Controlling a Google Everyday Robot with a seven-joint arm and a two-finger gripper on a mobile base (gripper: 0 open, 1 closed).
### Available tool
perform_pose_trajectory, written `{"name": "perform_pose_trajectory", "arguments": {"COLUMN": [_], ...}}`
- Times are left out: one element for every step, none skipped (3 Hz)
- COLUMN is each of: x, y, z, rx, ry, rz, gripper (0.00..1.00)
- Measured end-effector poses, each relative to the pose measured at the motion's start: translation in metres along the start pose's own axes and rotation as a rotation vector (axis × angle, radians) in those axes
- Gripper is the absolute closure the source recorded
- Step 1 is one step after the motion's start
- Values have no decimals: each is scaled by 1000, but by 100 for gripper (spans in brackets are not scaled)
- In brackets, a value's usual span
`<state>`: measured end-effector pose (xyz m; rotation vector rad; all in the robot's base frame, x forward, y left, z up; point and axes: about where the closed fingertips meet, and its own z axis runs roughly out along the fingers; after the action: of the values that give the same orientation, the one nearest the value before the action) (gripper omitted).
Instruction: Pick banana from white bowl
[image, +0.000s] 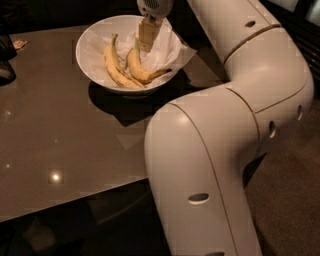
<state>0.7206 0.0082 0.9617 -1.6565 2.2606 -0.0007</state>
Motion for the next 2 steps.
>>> {"name": "perform_pose_trajectory", "arguments": {"x": [-4, -7], "y": [2, 3], "z": [13, 25], "rx": [-11, -23], "ry": [25, 50], "rz": [-16, -25], "gripper": [54, 51]}}
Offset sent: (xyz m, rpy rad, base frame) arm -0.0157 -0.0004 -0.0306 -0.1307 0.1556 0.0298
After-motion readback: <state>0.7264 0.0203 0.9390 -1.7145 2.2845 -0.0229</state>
